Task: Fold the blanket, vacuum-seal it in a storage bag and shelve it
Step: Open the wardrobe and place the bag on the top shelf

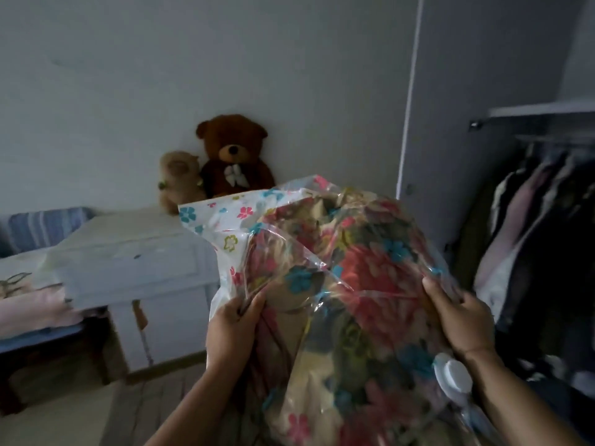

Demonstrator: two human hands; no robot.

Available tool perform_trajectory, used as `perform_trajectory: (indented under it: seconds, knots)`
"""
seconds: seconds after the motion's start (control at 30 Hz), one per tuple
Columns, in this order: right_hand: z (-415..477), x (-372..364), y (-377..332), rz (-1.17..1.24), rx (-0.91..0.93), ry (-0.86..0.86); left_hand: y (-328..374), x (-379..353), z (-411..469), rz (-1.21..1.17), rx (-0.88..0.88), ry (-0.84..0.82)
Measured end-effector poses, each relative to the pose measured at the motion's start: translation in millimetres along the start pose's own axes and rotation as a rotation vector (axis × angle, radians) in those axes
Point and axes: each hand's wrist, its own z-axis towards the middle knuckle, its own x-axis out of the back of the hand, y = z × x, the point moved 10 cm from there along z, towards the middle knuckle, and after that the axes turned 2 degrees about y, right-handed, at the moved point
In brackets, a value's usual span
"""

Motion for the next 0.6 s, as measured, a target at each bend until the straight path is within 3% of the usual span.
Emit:
perform_trajectory:
  seconds: [0.33, 0.6]
  knots:
    - [99.6, 85.6, -45.4, -0.02, 0.039, 0.477, 138.2, -174.5, 139.0, -0.235, -0.304, -0.282]
    - [178.9, 175.5, -95.0, -0.074, 0.17, 0.749, 262.6, -313.9, 181.8, -0.511, -0.371, -0.428]
